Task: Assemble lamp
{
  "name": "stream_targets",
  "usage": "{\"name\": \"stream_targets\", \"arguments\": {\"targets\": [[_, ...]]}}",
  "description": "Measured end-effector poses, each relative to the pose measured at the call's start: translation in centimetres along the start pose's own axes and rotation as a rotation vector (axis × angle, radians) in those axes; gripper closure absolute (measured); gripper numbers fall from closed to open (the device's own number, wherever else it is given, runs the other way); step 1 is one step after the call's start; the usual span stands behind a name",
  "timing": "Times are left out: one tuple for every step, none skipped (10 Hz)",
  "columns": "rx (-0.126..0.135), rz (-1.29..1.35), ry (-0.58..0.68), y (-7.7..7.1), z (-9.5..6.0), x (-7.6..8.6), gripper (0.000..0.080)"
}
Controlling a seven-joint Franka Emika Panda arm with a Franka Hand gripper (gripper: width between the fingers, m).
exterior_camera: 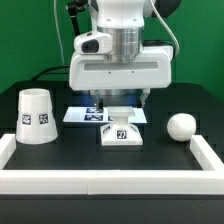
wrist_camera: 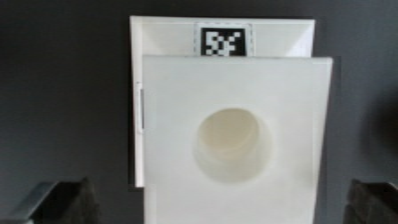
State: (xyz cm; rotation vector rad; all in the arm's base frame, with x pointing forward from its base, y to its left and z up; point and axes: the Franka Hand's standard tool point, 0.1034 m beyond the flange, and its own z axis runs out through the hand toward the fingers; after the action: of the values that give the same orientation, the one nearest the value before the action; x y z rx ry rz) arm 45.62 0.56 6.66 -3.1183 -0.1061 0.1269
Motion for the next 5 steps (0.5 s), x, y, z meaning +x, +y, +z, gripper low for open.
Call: {"name": "stream_targets", "arguments": {"targets": [[0.002, 0.003, -0.001, 0.0, 0.1, 0.0, 0.0100], [0.002, 0.002, -0.001, -0.1, 0.3, 0.0, 0.0100], [0.002, 0.000, -0.003, -0.2, 0.6, -0.1, 0.0100], [0.002, -0.002, -0.003, -0.3, 0.9, -0.1, 0.0100], [0.002, -0.005, -0.001, -0.3, 1.3, -0.1, 0.0100]]}}
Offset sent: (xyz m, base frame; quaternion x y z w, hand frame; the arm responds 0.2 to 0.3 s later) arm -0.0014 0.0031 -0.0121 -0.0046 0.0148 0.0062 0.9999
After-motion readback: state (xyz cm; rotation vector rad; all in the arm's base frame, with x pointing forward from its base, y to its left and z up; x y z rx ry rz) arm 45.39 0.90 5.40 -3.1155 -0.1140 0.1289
